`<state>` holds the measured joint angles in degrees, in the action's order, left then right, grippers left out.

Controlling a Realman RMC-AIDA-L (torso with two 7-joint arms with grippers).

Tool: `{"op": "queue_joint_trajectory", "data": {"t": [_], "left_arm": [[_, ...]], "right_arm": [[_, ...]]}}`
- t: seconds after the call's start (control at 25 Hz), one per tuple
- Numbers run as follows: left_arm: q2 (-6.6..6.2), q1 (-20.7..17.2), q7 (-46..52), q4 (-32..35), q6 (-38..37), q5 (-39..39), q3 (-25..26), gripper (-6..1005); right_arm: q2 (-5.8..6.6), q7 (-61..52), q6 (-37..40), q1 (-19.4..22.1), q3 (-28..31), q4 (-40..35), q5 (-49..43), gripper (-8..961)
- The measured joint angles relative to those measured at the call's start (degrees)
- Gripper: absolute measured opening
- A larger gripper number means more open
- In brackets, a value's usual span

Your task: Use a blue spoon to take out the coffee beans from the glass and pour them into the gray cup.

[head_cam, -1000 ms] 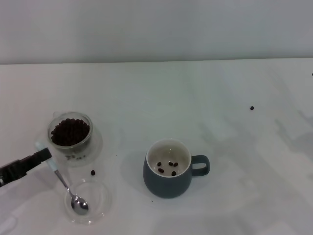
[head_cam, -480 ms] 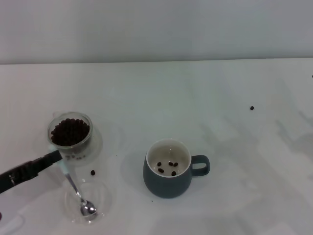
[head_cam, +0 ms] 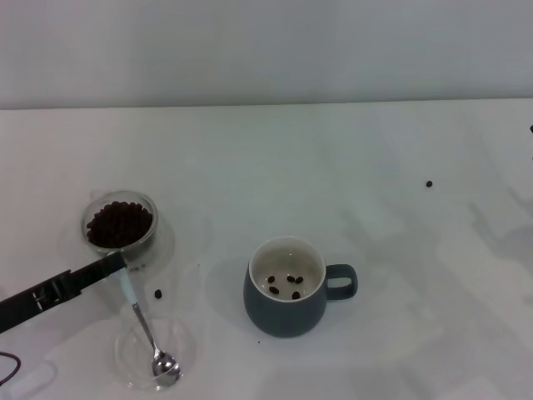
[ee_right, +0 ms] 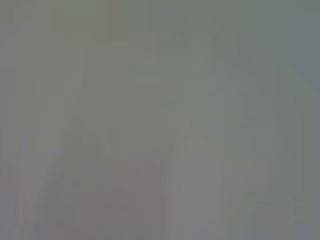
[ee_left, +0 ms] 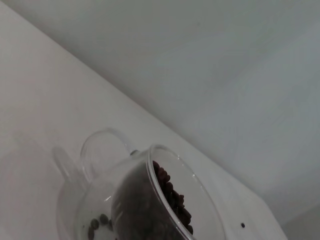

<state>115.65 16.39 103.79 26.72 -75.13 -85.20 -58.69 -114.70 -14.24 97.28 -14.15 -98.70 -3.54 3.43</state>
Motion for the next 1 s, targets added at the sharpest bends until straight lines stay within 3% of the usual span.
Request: {"op": "queue_joint_trajectory", "data": {"t": [0.28, 0.6, 1.0], "left_arm": [[0.06, -0.4, 1.1, 0.5, -0.9, 0.9, 0.1, 275], [0.15, -0.5, 1.5, 0.5, -3.3, 1.1, 1.5, 576], [0.51, -0.9, 1.4, 0.6, -3.4, 1.4, 1.5, 576]], "right_arm": [[0.27, 0.1, 0.2, -0.1, 0.0, -0.1, 0.0, 726], [0.66, 0.0, 0.2, -0.4, 0.0, -0.1, -0.2, 726], [0.73, -0.1, 0.8, -0.2, 0.0, -0.2, 0.0, 726]]}}
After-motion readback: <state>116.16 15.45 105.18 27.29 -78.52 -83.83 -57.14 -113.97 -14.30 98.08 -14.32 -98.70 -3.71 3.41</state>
